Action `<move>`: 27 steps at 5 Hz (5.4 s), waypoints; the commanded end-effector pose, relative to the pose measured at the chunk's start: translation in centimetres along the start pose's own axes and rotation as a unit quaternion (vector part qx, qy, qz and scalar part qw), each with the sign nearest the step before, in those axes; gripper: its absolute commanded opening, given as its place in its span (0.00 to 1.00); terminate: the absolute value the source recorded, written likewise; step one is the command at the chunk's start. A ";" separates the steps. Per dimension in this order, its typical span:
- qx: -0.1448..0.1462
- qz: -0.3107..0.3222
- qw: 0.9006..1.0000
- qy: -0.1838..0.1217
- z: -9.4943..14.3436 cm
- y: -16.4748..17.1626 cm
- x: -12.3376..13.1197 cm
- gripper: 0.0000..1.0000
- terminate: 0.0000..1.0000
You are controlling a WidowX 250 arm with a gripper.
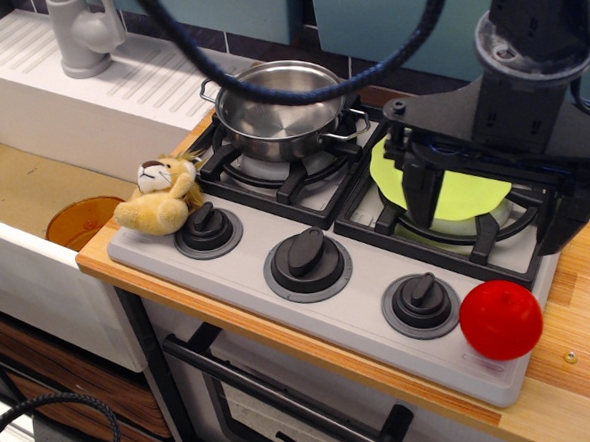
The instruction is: Put apple on plate and stuffedlion in pot or pan on stove
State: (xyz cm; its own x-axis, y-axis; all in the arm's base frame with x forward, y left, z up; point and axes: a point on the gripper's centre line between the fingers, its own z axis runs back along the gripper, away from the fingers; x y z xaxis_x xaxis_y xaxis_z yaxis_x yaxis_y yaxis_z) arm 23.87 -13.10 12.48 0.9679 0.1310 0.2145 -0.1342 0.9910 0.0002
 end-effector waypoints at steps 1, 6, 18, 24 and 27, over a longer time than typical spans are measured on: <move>0.000 0.000 1.000 0.000 0.0 0.0 0.0 1.00 0.00; -0.029 0.010 0.997 -0.076 -7.3 -2.0 -0.4 1.00 0.00; -0.043 -0.042 0.995 -0.082 -7.8 3.3 11.6 1.00 0.00; -0.030 -0.035 0.999 -0.017 -1.7 2.9 8.5 1.00 0.00; -0.030 -0.035 0.999 -0.017 -1.7 2.9 8.5 1.00 0.00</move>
State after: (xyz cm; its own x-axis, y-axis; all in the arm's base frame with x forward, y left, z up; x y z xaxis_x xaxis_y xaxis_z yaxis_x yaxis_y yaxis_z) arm 31.18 -8.67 10.38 0.9814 0.0607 0.1821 -0.0575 0.9981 -0.0230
